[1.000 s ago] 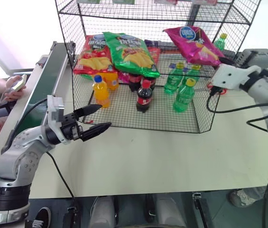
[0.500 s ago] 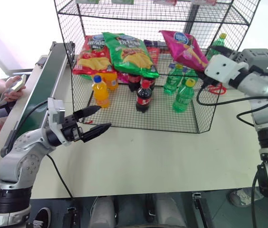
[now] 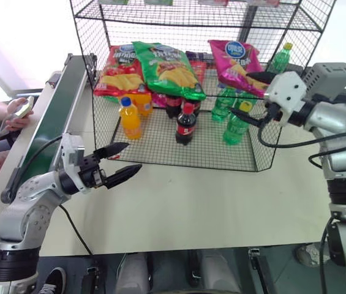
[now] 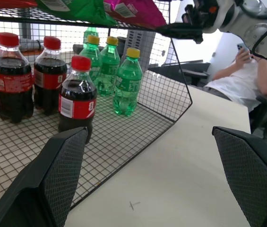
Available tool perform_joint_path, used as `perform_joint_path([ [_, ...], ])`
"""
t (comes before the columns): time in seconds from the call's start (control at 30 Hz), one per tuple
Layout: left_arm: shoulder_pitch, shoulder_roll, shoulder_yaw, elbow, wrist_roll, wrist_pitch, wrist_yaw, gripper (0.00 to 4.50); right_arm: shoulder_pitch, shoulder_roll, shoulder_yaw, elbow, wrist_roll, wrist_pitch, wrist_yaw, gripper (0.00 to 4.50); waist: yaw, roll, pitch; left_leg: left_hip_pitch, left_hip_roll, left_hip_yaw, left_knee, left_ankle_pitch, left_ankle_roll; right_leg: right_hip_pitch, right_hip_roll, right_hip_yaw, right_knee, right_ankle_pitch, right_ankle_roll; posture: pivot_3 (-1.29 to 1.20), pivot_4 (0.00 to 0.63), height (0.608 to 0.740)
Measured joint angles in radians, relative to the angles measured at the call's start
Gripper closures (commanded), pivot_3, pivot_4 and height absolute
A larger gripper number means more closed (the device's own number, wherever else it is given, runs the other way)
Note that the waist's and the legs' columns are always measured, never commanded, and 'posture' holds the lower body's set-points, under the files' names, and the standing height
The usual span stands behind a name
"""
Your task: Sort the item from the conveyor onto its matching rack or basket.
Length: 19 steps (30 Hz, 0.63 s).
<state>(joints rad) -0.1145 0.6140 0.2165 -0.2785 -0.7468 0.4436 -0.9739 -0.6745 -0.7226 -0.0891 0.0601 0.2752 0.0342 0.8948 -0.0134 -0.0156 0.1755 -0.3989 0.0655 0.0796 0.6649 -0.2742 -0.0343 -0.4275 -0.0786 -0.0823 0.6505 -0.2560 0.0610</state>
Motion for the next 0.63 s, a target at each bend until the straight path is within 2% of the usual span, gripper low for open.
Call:
perform_joint_path([
  [0.2,0.025,0.074,0.035,0.002,0.061,0.005,0.061,0.00,0.051,0.038,-0.165,-0.202,0.404,0.295,-0.018,0.03,0.005,-0.001,-0.001,0.000,0.000,-0.001,0.000,0.000,0.000,0.001,0.000,-0.001,-0.001,0.000,0.000,0.00,0.150,0.740],
  [0.27,0.048,0.107,0.070,0.002,0.100,0.006,0.103,0.00,0.181,0.031,-0.198,-0.299,0.555,0.426,-0.012,0.03,0.011,-0.002,-0.001,0.000,0.000,-0.002,-0.001,-0.001,0.001,0.001,0.000,-0.001,-0.002,0.000,0.000,0.00,0.150,0.740],
  [0.33,0.079,0.135,0.113,0.002,0.125,0.009,0.134,0.00,0.333,-0.011,-0.193,-0.364,0.626,0.522,0.037,0.03,0.015,-0.001,-0.001,-0.001,0.000,-0.001,-0.001,-0.001,0.002,0.001,-0.001,-0.001,-0.002,0.000,0.000,0.00,0.150,0.740],
  [0.4,0.108,0.150,0.139,0.001,0.150,0.004,0.152,0.00,0.444,-0.049,-0.192,-0.395,0.644,0.568,0.084,0.03,0.020,-0.001,0.000,-0.001,0.000,0.000,-0.001,-0.002,0.003,0.000,-0.001,0.000,-0.002,0.000,0.000,0.00,0.150,0.740],
  [0.5,0.142,0.151,0.154,-0.012,0.162,0.006,0.172,0.00,0.606,-0.107,-0.173,-0.424,0.542,0.506,0.174,0.03,0.025,-0.002,-0.002,0.000,0.000,0.000,0.000,-0.002,0.003,0.001,-0.001,0.000,-0.003,0.000,0.000,0.00,0.150,0.740],
  [0.57,0.157,0.151,0.157,-0.014,0.163,0.008,0.173,0.00,0.658,-0.110,-0.144,-0.397,0.475,0.448,0.219,0.03,0.024,-0.002,-0.001,0.000,0.000,0.000,0.000,-0.002,0.003,0.001,-0.001,0.000,-0.002,0.000,-0.001,0.00,0.150,0.740],
  [0.63,0.167,0.152,0.160,-0.017,0.164,0.009,0.172,0.00,0.645,-0.093,-0.138,-0.361,0.445,0.417,0.226,0.03,0.020,-0.002,-0.001,0.002,0.000,0.001,0.000,-0.002,0.003,0.001,-0.001,0.000,-0.002,0.000,-0.001,0.00,0.150,0.740],
])
